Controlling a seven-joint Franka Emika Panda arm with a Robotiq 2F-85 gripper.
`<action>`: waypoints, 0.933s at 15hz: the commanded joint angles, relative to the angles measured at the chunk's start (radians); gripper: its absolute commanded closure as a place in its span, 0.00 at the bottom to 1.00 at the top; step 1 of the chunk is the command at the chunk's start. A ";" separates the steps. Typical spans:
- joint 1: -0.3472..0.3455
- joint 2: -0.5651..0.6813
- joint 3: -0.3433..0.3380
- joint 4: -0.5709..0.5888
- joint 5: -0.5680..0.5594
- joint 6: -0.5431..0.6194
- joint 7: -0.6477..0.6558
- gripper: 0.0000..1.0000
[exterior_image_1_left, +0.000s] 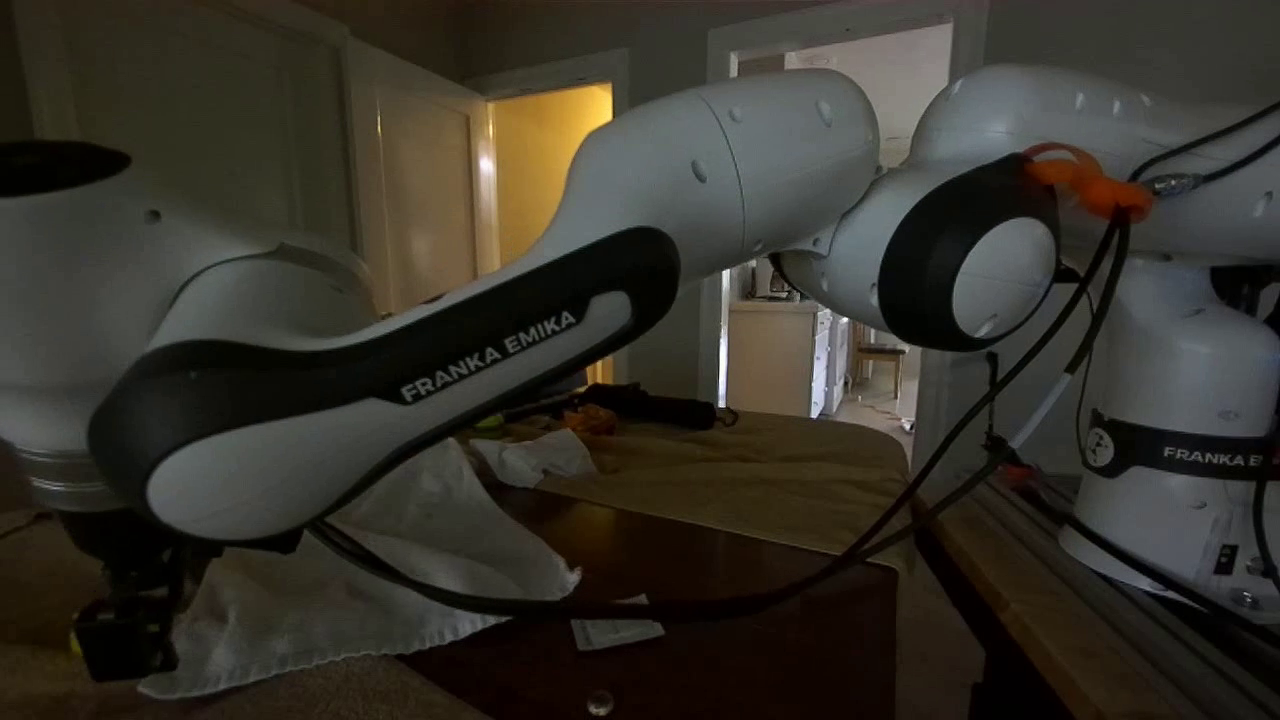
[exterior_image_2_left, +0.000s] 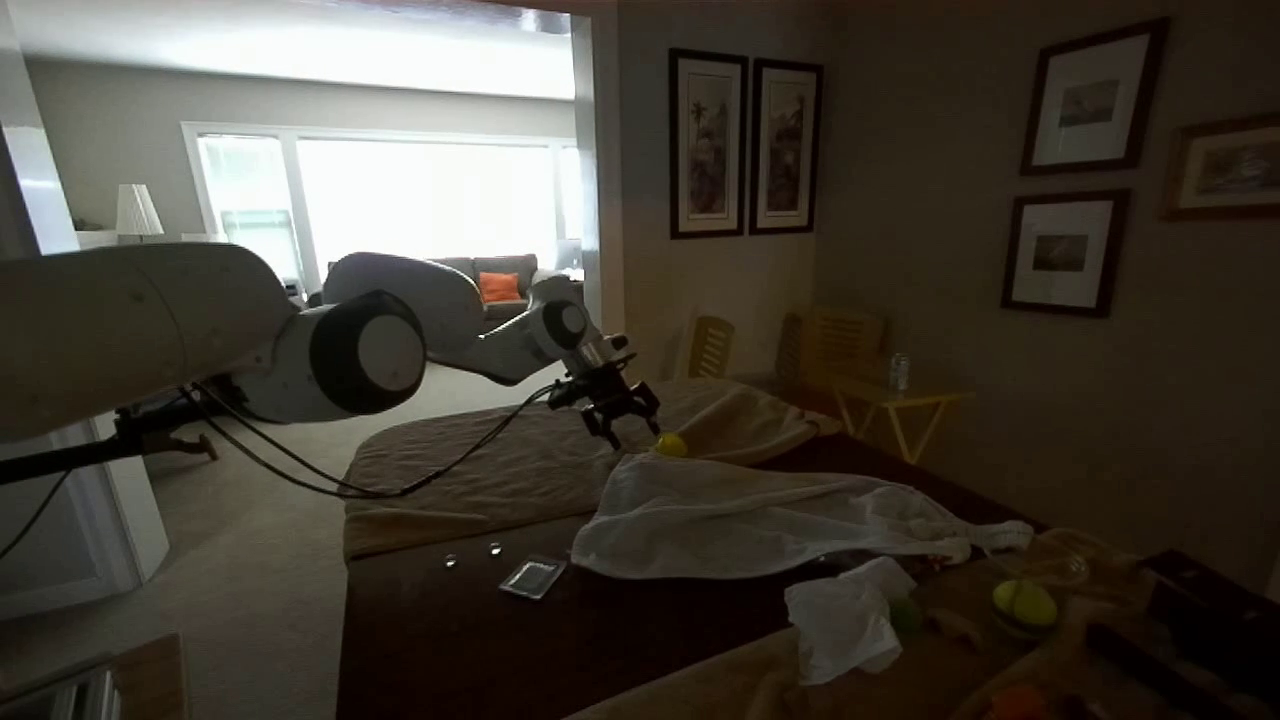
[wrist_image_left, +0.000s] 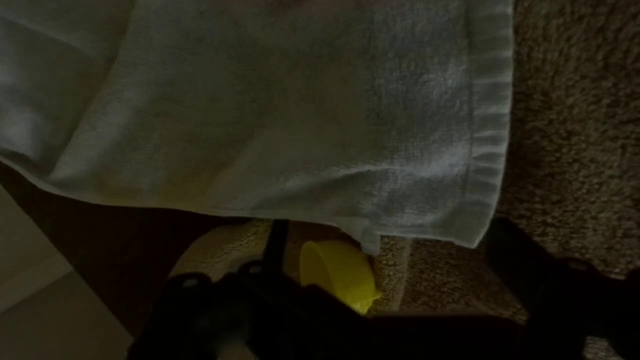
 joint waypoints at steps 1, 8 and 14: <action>-0.006 0.019 0.027 0.000 -0.008 0.062 -0.043 0.00; -0.006 0.030 0.040 -0.005 -0.005 0.061 -0.051 0.00; -0.009 0.031 0.033 -0.001 -0.008 0.047 -0.044 0.56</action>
